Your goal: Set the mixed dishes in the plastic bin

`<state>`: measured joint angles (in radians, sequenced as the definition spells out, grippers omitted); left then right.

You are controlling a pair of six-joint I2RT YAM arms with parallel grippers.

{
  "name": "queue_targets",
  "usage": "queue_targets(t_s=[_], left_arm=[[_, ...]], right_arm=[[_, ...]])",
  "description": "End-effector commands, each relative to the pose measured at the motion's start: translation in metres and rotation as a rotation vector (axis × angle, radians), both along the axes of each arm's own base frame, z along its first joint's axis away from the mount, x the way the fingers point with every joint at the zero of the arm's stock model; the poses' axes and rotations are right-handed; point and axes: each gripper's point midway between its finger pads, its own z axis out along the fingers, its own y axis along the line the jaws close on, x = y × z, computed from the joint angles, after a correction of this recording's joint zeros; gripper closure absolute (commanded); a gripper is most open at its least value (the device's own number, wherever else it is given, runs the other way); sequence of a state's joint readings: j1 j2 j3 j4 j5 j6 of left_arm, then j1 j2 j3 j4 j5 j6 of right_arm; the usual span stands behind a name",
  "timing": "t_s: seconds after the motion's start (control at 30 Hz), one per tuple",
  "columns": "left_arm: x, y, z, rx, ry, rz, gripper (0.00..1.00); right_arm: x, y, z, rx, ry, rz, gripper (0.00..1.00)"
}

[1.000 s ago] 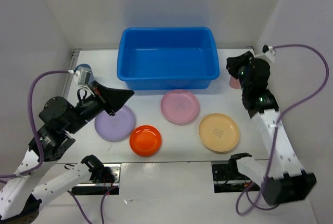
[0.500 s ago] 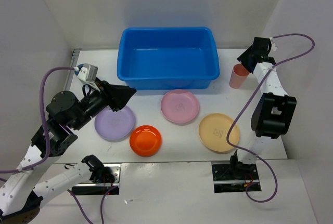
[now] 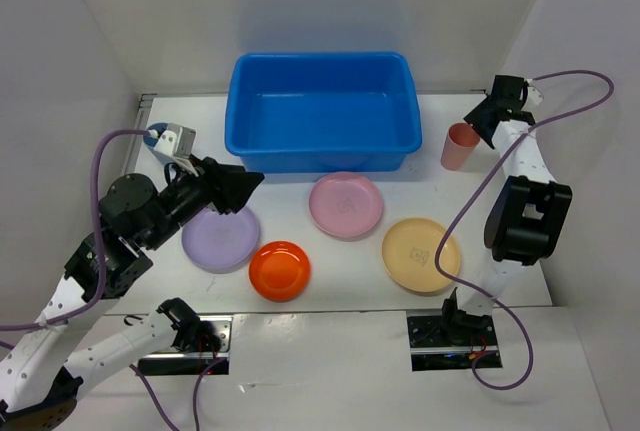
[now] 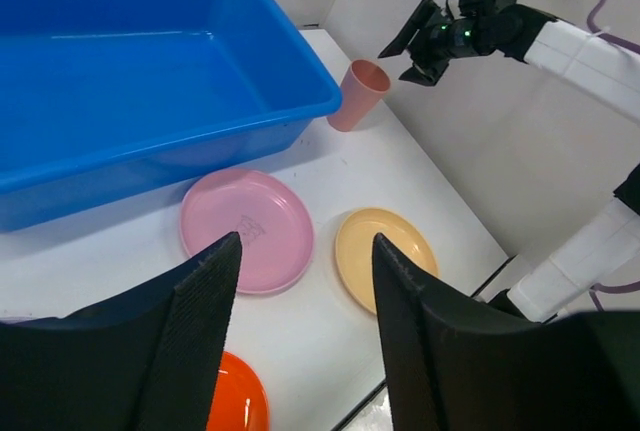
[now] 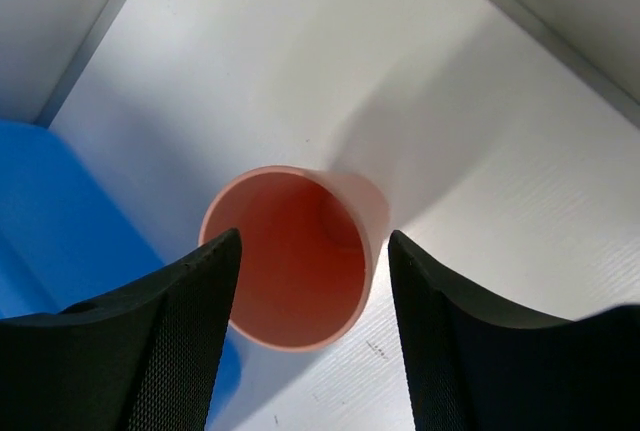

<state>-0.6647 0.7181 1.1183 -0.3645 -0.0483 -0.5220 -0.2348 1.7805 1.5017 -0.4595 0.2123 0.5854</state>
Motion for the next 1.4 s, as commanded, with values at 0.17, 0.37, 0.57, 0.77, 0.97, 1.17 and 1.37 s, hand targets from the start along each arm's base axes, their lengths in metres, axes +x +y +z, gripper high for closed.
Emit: queue_targets(t_s=[0.17,0.37,0.57,0.77,0.97,1.17,1.37], left_arm=[[0.002,0.004,0.005,0.008,-0.038,0.022,0.34],[-0.002,0.007,0.006,-0.007,-0.042,0.023,0.32],[-0.002,0.011,0.006,-0.006,-0.041,0.043,0.30],[-0.008,0.018,0.009,-0.030,-0.039,0.053,0.28],[-0.012,0.023,0.008,-0.036,-0.030,0.063,0.27],[-0.017,0.026,0.010,-0.049,-0.031,0.063,0.27],[-0.019,0.025,0.008,-0.056,-0.025,0.054,0.26]], right_arm=[[-0.016,-0.019,0.014,-0.079,0.019,-0.044,0.34],[-0.017,-0.015,-0.006,-0.057,0.054,-0.028,0.34],[-0.014,-0.008,-0.023,-0.018,0.073,-0.005,0.36],[-0.015,-0.008,-0.042,-0.006,0.120,-0.004,0.49],[-0.019,-0.007,-0.054,-0.001,0.162,0.004,0.71],[-0.018,-0.003,-0.002,-0.047,0.094,-0.003,1.00],[-0.018,0.019,0.119,-0.113,-0.154,0.013,1.00]])
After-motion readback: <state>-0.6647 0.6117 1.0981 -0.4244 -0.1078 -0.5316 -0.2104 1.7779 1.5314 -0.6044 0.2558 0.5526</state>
